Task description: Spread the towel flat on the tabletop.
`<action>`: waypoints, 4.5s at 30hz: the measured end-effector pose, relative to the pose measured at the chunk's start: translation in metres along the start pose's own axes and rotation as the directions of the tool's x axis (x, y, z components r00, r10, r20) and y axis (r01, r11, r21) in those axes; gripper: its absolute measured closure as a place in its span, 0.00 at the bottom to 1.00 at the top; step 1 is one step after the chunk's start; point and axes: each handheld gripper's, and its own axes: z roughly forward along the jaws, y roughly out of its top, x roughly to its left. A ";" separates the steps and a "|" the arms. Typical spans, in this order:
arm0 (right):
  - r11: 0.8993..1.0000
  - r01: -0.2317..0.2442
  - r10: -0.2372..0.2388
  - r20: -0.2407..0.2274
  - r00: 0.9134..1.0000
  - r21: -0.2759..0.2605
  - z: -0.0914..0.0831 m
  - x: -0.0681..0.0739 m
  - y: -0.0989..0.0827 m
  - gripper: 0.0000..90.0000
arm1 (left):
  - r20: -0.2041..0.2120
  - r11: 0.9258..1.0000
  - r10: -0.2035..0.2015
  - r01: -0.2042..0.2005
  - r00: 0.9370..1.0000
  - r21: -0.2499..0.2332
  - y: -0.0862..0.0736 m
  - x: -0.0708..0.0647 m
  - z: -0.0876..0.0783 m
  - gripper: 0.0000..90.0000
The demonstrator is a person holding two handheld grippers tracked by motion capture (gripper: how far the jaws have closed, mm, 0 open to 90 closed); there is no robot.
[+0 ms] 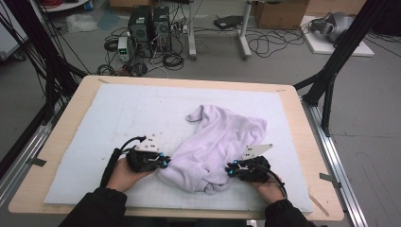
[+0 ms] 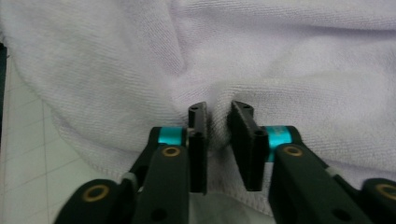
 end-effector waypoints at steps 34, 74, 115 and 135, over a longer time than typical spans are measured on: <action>0.996 0.024 -0.025 -0.011 1.000 -0.087 -0.024 0.023 0.012 0.55 | 0.017 0.993 0.020 -0.018 1.000 -0.116 -0.010 -0.016 -0.045 0.56; 0.987 0.162 -0.157 -0.194 0.968 0.009 0.015 0.055 0.033 0.94 | -0.058 0.993 -0.114 0.113 0.992 -0.024 -0.057 -0.036 -0.077 0.93; 0.990 0.113 -0.102 -0.131 0.986 0.083 0.013 0.032 0.017 0.97 | -0.014 0.989 -0.149 0.150 0.989 0.009 -0.055 -0.009 -0.045 0.95; 0.995 0.097 -0.091 -0.163 0.982 0.026 0.021 0.046 0.031 0.69 | 0.003 0.989 -0.148 0.148 0.989 0.016 -0.050 -0.012 -0.037 0.70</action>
